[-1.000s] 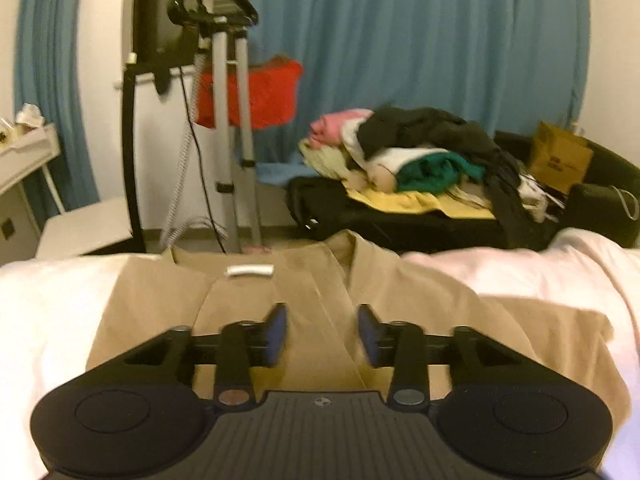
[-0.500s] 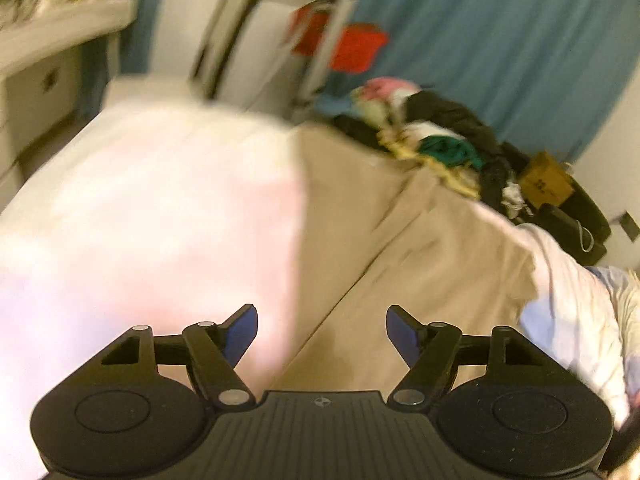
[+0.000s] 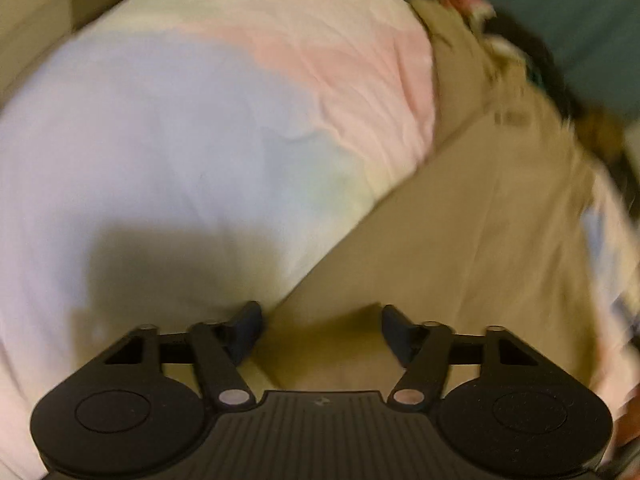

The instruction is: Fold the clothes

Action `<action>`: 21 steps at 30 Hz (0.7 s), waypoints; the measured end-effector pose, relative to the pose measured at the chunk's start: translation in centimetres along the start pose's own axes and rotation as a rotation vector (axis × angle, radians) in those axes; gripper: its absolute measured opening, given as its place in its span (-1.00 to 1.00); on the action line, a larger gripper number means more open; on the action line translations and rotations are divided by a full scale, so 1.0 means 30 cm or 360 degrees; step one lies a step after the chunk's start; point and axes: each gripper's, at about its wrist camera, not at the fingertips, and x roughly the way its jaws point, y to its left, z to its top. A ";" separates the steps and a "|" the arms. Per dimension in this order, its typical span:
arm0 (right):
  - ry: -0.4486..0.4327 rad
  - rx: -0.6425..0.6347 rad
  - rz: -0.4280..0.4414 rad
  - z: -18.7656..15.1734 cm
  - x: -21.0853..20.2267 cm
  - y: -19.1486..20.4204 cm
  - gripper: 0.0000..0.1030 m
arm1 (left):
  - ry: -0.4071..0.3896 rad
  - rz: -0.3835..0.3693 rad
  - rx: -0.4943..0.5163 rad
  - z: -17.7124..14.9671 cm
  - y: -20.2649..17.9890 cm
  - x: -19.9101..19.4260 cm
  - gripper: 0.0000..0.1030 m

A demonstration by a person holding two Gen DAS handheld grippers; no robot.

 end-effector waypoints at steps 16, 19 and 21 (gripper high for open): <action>0.0073 -0.0048 0.0006 -0.021 0.061 0.014 0.72 | -0.0652 -0.0127 0.0993 -0.369 -0.395 -0.381 -0.94; 0.0083 -0.0074 0.0049 -0.027 0.069 0.026 0.72 | -0.0600 -0.0184 0.1018 -0.404 -0.481 -0.321 -0.94; 0.0087 -0.0091 0.0070 -0.029 0.071 0.031 0.72 | -0.0568 -0.0213 0.0991 -0.404 -0.514 -0.252 -0.94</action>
